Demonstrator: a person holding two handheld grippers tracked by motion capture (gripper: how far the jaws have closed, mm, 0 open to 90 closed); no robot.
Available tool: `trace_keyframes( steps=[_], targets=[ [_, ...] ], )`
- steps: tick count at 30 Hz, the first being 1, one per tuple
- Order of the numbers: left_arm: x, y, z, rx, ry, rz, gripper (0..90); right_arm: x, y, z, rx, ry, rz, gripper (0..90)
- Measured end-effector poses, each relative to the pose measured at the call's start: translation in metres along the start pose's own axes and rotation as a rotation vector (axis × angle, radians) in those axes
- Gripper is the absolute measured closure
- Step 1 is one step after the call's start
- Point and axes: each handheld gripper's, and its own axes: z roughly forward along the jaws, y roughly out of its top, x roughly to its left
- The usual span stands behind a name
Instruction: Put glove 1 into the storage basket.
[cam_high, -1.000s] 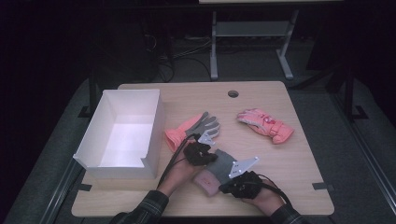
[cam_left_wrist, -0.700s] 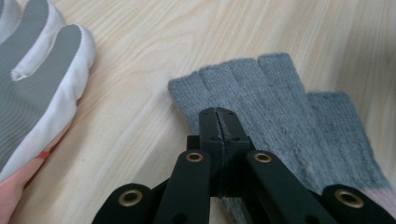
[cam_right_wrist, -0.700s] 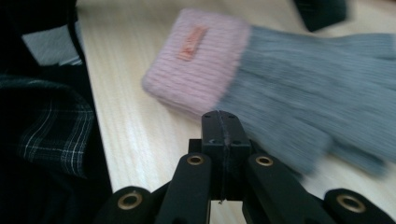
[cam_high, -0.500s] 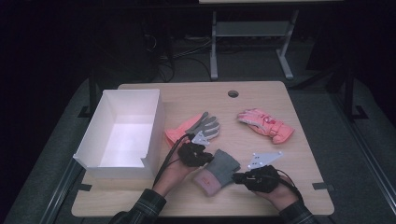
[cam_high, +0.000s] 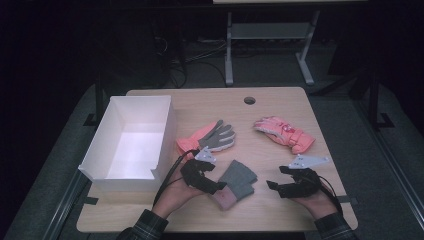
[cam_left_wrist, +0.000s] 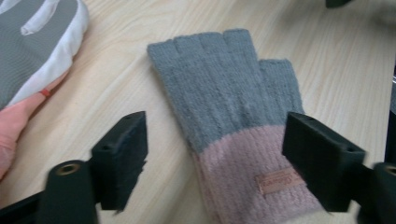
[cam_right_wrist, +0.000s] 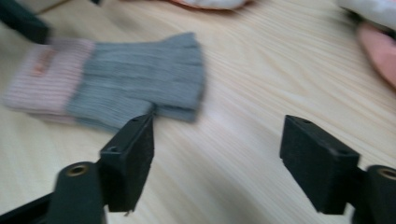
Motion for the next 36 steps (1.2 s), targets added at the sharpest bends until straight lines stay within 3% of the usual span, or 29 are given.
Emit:
trace_keyframes(
  steps=[4, 6, 8, 9, 14, 18, 23, 28, 31, 33, 34, 36],
  targets=[
    [-0.005, 0.004, 0.003, 0.006, -0.006, 0.011, 15.4, -0.008, -0.007, -0.003, -0.005, -0.071, 0.008, 14.8],
    [-0.008, 0.006, 0.007, 0.014, -0.004, 0.021, 14.5, -0.010, -0.010, -0.004, -0.008, -0.084, 0.018, 13.3],
    [-0.009, 0.006, 0.009, 0.001, -0.005, 0.007, 14.2, -0.011, -0.011, -0.003, -0.007, -0.090, 0.021, 13.2],
    [-0.009, 0.008, 0.012, 0.019, -0.001, 0.030, 14.0, -0.012, -0.012, -0.003, -0.006, -0.085, 0.023, 13.0],
    [-0.007, 0.011, 0.016, 0.007, 0.003, 0.020, 13.4, -0.014, -0.014, -0.004, -0.005, -0.122, 0.033, 10.3],
    [-0.010, 0.014, 0.022, 0.011, -0.003, 0.026, 13.4, -0.017, -0.013, -0.008, -0.035, -0.134, 0.036, 9.9],
    [-0.012, 0.016, 0.040, 0.021, 0.008, 0.004, 13.1, -0.017, -0.013, -0.004, -0.018, -0.128, 0.041, 9.9],
    [-0.011, 0.013, 0.054, 0.073, 0.004, 0.018, 12.9, -0.015, -0.012, -0.002, -0.011, -0.119, 0.031, 9.9],
    [-0.010, 0.012, 0.058, 0.069, 0.004, -0.009, 12.8, -0.015, -0.011, -0.002, -0.012, -0.118, 0.026, 10.0],
    [-0.009, 0.011, 0.058, 0.081, 0.006, 0.005, 12.8, -0.014, -0.011, -0.002, -0.014, -0.120, 0.025, 10.0],
    [-0.010, 0.009, 0.060, 0.073, 0.004, -0.014, 12.8, -0.014, -0.011, -0.003, -0.015, -0.121, 0.023, 10.0],
    [-0.008, 0.008, 0.060, 0.086, -0.006, -0.006, 12.9, -0.014, -0.011, -0.003, -0.020, -0.120, 0.025, 10.0]
  ],
)
